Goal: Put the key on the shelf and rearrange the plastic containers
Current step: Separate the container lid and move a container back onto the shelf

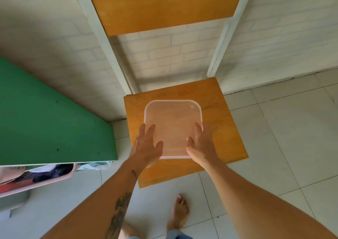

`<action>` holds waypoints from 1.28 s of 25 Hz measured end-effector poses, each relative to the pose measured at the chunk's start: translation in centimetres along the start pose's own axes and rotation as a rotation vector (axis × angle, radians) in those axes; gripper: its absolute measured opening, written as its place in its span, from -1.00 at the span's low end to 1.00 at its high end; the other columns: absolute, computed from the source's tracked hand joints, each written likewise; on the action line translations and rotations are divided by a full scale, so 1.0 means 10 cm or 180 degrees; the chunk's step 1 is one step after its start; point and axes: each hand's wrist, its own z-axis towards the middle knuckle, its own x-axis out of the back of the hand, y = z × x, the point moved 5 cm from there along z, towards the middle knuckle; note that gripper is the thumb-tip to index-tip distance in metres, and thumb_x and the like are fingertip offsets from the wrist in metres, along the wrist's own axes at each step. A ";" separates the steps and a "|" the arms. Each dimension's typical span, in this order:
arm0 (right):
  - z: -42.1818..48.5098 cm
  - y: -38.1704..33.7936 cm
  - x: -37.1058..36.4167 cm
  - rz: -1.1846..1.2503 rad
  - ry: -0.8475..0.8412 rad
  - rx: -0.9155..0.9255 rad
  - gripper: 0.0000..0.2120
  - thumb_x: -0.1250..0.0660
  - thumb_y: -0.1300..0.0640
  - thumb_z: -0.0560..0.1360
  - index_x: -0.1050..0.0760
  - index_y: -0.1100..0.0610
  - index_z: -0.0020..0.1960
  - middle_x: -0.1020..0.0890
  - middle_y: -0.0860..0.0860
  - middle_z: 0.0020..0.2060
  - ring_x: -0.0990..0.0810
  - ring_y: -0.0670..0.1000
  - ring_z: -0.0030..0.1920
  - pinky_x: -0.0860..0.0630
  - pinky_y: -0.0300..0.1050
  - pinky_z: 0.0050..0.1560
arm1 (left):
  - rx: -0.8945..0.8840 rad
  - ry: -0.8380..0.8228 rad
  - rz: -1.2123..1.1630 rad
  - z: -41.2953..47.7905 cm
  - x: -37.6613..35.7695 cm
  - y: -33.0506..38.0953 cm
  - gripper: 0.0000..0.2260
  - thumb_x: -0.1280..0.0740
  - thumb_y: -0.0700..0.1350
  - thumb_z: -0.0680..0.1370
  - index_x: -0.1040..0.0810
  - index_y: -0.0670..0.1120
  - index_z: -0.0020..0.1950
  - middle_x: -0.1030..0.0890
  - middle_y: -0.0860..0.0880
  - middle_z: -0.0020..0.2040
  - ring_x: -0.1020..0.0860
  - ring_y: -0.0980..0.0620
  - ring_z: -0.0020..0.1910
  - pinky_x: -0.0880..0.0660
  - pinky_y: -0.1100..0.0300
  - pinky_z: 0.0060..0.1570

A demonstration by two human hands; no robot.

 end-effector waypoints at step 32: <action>-2.37 -5.14 0.86 -0.0228 0.0022 0.2625 -0.43 -0.27 -0.03 0.55 -0.20 0.03 0.50 -0.37 0.00 0.41 -0.37 0.04 0.38 -0.36 -0.07 0.32 | -0.0732 0.2778 -0.1668 -3.07 4.59 -1.65 -0.80 -0.28 -0.20 0.54 -0.63 0.05 0.02 -0.68 0.10 -0.16 -0.63 0.19 -0.16 -0.58 0.24 -0.08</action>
